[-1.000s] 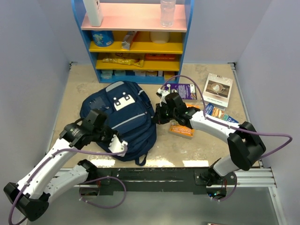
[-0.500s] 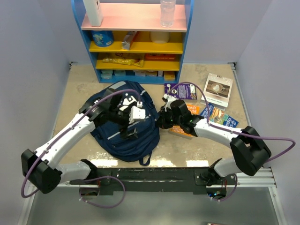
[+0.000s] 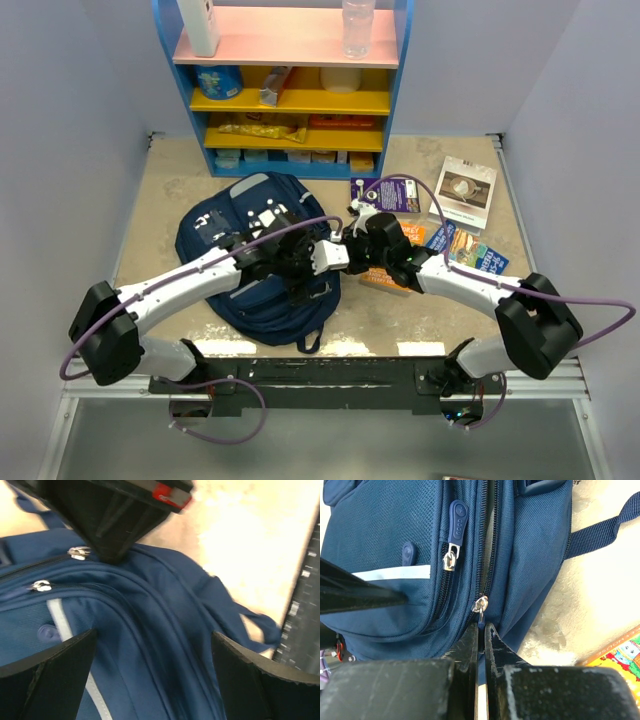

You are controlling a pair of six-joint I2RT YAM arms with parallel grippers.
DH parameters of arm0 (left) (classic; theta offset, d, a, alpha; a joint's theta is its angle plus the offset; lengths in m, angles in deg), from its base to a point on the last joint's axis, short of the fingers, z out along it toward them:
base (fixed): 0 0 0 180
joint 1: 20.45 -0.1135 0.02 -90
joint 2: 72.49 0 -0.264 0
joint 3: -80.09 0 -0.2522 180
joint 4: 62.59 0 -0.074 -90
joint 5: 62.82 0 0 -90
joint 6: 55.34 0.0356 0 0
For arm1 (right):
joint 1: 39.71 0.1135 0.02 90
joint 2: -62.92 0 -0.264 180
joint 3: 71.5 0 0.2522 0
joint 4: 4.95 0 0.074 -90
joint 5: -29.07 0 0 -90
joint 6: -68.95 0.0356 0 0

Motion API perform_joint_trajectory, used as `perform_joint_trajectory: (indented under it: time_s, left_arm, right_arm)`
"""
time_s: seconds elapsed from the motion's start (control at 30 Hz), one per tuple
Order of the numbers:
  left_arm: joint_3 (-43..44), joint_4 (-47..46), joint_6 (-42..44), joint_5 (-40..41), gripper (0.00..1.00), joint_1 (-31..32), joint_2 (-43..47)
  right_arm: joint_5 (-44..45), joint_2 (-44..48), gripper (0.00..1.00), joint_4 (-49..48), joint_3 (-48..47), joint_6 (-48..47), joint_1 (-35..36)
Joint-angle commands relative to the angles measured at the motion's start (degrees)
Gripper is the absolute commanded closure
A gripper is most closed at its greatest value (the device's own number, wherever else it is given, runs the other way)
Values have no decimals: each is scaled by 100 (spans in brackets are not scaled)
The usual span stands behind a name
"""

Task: Pack the student bag
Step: Zip the student bag at the center of the board.

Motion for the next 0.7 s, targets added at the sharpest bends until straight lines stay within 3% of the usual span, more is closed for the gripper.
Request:
perform_joint_trajectory:
  time_s: [0.0, 0.3, 0.37, 0.67]
  left_arm:
    - [167, -415, 29, 1369, 0, 55, -185]
    - [642, 33, 178, -272, 0, 28, 96]
    - [677, 95, 187, -553, 5, -86, 131]
    - [353, -54, 135, 7, 21, -148, 70]
  right_arm:
    - [-216, 218, 100, -245, -92, 60, 50]
    - [-251, 271, 100, -201, -4, 25, 42]
    - [-260, 271, 100, -201, 14, 34, 50]
    - [-190, 385, 100, -131, 75, 16, 42]
